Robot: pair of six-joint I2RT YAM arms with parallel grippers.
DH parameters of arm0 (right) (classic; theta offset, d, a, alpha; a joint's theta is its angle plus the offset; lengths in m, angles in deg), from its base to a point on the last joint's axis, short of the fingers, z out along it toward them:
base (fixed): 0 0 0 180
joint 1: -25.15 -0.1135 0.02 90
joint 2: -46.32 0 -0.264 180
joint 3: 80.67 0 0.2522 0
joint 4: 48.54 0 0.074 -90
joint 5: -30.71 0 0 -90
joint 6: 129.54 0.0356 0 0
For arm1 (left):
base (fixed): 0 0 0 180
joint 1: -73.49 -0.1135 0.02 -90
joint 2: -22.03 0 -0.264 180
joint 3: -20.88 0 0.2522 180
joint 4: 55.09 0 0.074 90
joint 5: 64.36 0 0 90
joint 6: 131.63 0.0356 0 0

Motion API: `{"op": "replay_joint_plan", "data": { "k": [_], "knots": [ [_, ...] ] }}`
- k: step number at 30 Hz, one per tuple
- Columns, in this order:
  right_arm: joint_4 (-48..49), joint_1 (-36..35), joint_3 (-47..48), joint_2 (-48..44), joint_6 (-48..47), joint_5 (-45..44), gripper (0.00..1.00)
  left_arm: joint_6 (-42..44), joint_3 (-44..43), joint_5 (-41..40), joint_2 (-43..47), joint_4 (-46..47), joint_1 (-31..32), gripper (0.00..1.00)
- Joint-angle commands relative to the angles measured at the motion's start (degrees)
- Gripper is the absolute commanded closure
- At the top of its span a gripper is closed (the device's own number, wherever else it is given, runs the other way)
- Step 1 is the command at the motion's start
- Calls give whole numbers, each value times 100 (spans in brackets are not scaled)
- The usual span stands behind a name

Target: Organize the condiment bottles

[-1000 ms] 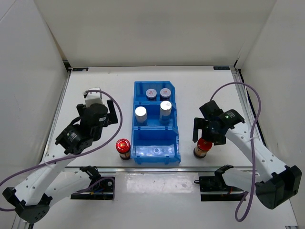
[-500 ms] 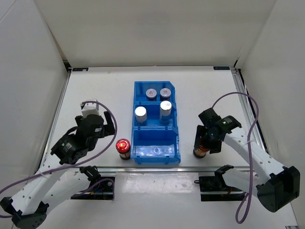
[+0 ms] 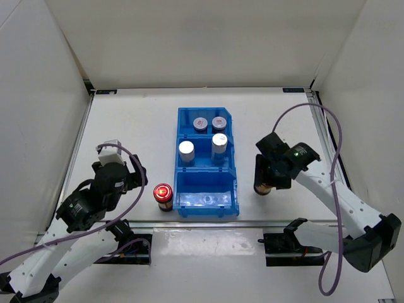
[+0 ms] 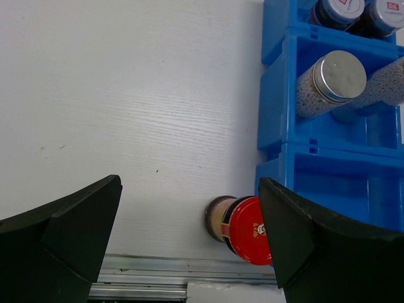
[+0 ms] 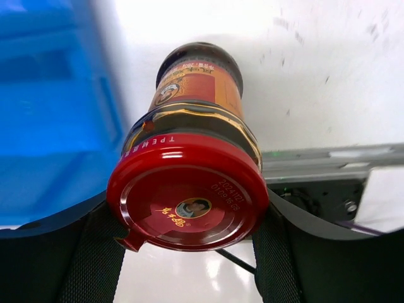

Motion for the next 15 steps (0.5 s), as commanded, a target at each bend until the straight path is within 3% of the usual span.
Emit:
{"op": "replay_joint_plan", "data": {
  "k": [1, 11, 15],
  "knots": [
    [-302, -381, 991, 78, -102, -837, 100, 14, 52, 31, -189, 12, 25, 0],
    [-480, -2560, 2408, 948, 118, -1111, 100, 14, 52, 84, -321, 65, 25, 0],
    [-111, -2887, 2602, 1615, 4, -1112, 100, 66, 52, 84, -321, 118, 25, 0]
  ]
}}
